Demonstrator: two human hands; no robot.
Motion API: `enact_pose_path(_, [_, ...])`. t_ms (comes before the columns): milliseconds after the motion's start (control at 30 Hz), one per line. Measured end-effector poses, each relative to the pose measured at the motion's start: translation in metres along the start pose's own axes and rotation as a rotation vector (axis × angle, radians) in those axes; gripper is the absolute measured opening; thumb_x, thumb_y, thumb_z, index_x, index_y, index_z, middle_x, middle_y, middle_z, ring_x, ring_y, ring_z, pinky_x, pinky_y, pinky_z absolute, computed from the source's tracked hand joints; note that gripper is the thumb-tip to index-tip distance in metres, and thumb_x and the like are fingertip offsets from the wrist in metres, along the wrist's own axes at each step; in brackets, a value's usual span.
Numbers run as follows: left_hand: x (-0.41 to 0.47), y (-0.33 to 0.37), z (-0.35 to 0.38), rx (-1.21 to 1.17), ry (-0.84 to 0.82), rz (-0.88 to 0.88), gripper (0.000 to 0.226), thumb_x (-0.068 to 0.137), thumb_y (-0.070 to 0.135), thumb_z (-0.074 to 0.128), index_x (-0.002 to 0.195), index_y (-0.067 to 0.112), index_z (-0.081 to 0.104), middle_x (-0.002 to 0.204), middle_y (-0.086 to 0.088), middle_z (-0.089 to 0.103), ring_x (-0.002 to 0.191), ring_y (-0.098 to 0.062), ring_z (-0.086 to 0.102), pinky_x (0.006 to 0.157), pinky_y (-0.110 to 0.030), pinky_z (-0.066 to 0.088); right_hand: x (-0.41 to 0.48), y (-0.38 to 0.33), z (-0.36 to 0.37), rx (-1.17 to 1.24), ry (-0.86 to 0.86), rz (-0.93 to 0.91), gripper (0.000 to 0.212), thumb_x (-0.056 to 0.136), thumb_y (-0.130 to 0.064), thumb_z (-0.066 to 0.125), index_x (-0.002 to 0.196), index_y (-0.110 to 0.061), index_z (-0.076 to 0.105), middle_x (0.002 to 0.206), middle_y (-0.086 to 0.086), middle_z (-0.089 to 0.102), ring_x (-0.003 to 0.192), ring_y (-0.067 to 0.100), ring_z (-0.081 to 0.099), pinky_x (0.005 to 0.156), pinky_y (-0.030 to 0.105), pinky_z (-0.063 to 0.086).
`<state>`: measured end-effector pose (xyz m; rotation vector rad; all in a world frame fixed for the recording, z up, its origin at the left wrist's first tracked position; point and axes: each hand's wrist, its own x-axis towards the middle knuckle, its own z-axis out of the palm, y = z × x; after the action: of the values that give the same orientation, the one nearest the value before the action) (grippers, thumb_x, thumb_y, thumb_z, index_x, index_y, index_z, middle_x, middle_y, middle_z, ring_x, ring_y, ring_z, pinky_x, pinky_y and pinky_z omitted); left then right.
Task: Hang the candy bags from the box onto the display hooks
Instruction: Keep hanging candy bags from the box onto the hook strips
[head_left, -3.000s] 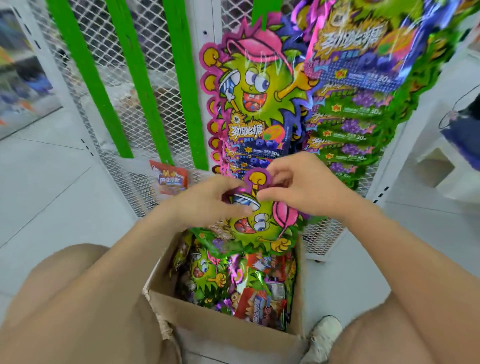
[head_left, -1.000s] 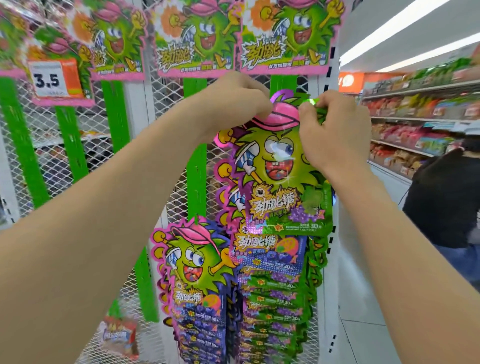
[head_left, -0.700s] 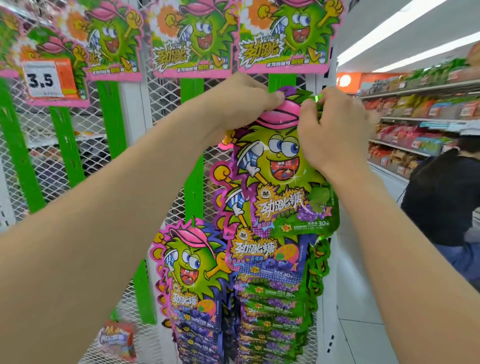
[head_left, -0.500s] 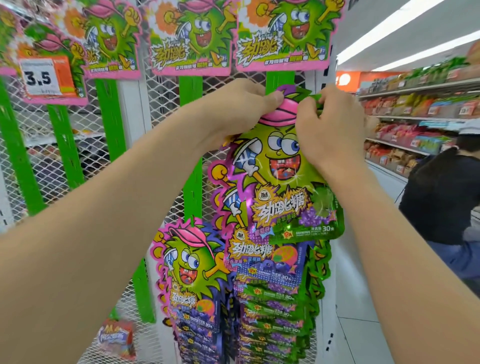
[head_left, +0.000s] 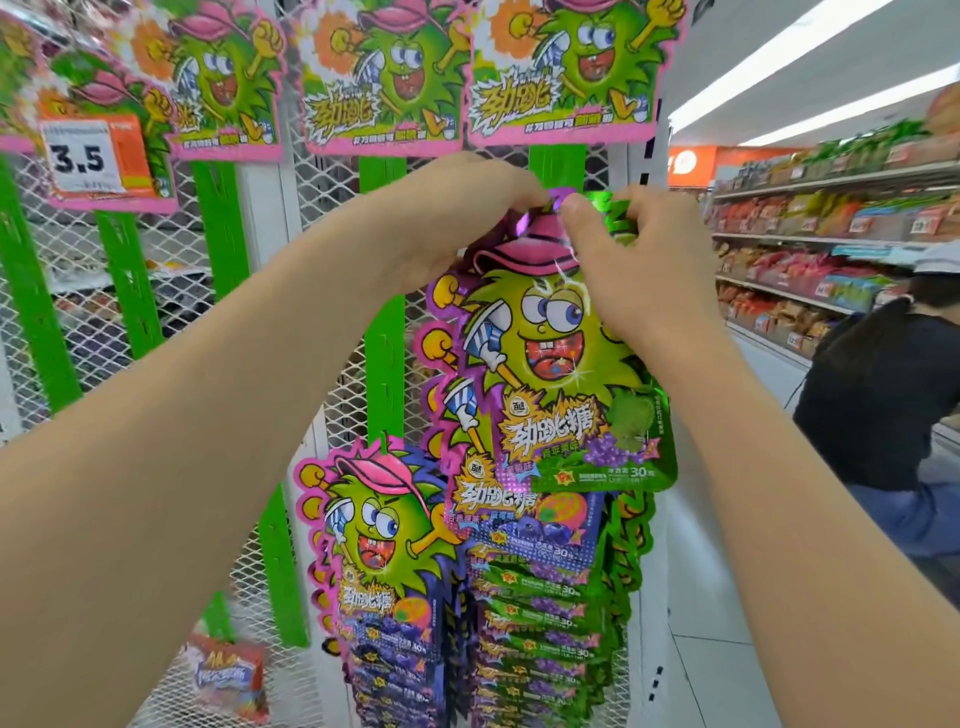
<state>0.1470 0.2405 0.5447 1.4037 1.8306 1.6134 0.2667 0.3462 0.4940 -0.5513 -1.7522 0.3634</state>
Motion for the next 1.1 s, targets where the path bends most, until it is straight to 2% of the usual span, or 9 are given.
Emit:
enact_pose_path(100, [0.009,-0.002,-0.003,0.075,0.009,0.011,0.038,0.091,0.042,0.075,0.111,0.010,0.075,0.094,-0.003,0.073,0.083,-0.020,0.067,0.100,-0.049,0.059,0.003,0.003,0.000,0.102,0.044,-0.009,0.047,0.092,-0.061,0.057,0.067,-0.021,0.057,0.053,-0.014,0.047,0.062,0.014,0.044,0.083,0.051,0.047])
enact_pose_path(200, [0.009,-0.003,-0.005,0.034,-0.067,0.011,0.024,0.101,0.038,0.066,0.097,0.016,0.074,0.078,0.006,0.075,0.069,-0.010,0.070,0.087,-0.034,0.057,0.008,0.001,-0.002,0.156,0.056,-0.009,0.047,0.094,-0.055,0.060,0.061,-0.023,0.051,0.045,-0.018,0.043,0.053,0.006,0.037,0.074,0.039,0.035])
enact_pose_path(367, [0.013,-0.003,-0.003,-0.061,-0.081,-0.016,0.032,0.100,0.036,0.068,0.120,0.011,0.071,0.117,-0.007,0.075,0.102,-0.023,0.074,0.104,-0.048,0.058,0.015,0.002,0.001,0.134,0.027,0.015,0.049,0.091,-0.049,0.062,0.073,-0.004,0.063,0.054,-0.010,0.044,0.056,0.011,0.040,0.063,0.041,0.041])
enact_pose_path(500, [0.014,-0.008,-0.001,-0.043,-0.102,-0.014,0.036,0.100,0.036,0.070,0.116,0.003,0.074,0.115,-0.018,0.078,0.112,-0.039,0.074,0.103,-0.054,0.058,0.011,0.003,0.005,0.127,0.034,0.055,0.047,0.089,-0.050,0.062,0.075,-0.006,0.066,0.055,-0.010,0.047,0.059,0.013,0.045,0.072,0.052,0.051])
enact_pose_path(733, [0.011,-0.015,0.000,0.060,-0.072,0.037,0.037,0.105,0.035,0.065,0.112,0.000,0.076,0.106,-0.020,0.079,0.101,-0.036,0.077,0.097,-0.052,0.061,0.009,0.007,0.003,0.043,0.019,0.017,0.046,0.090,-0.051,0.060,0.071,-0.010,0.064,0.055,-0.008,0.049,0.064,0.018,0.049,0.084,0.053,0.052])
enact_pose_path(800, [0.011,-0.019,-0.003,0.235,-0.028,0.097,0.034,0.103,0.039,0.066,0.102,0.008,0.079,0.092,-0.009,0.079,0.084,-0.026,0.073,0.089,-0.042,0.060,0.003,0.010,0.000,-0.023,-0.016,-0.031,0.045,0.092,-0.049,0.061,0.069,-0.010,0.063,0.056,-0.005,0.049,0.063,0.020,0.049,0.077,0.049,0.052])
enact_pose_path(900, [0.007,-0.029,-0.001,0.432,0.109,0.241,0.021,0.103,0.033,0.067,0.113,0.015,0.073,0.089,0.006,0.068,0.075,-0.010,0.061,0.073,-0.028,0.052,-0.013,0.017,0.003,-0.135,0.015,-0.042,0.042,0.090,-0.055,0.062,0.069,-0.019,0.057,0.062,-0.008,0.051,0.072,0.024,0.054,0.081,0.050,0.050])
enact_pose_path(1033, [-0.014,-0.062,0.010,0.666,0.277,0.555,0.038,0.097,0.020,0.067,0.134,0.018,0.060,0.117,0.004,0.067,0.107,-0.019,0.063,0.099,-0.042,0.051,-0.048,0.020,0.005,-0.241,0.337,-0.186,0.036,0.085,-0.039,0.075,0.113,-0.017,0.068,0.111,0.008,0.062,0.109,0.028,0.056,0.094,0.040,0.042])
enact_pose_path(1100, [-0.032,-0.083,0.015,0.783,0.398,0.677,0.048,0.091,0.015,0.063,0.139,0.017,0.058,0.131,-0.002,0.062,0.122,-0.027,0.056,0.101,-0.048,0.045,-0.076,0.016,0.006,-0.179,0.384,-0.355,0.025,0.085,-0.013,0.071,0.109,-0.007,0.070,0.110,0.015,0.060,0.108,0.032,0.056,0.095,0.037,0.042])
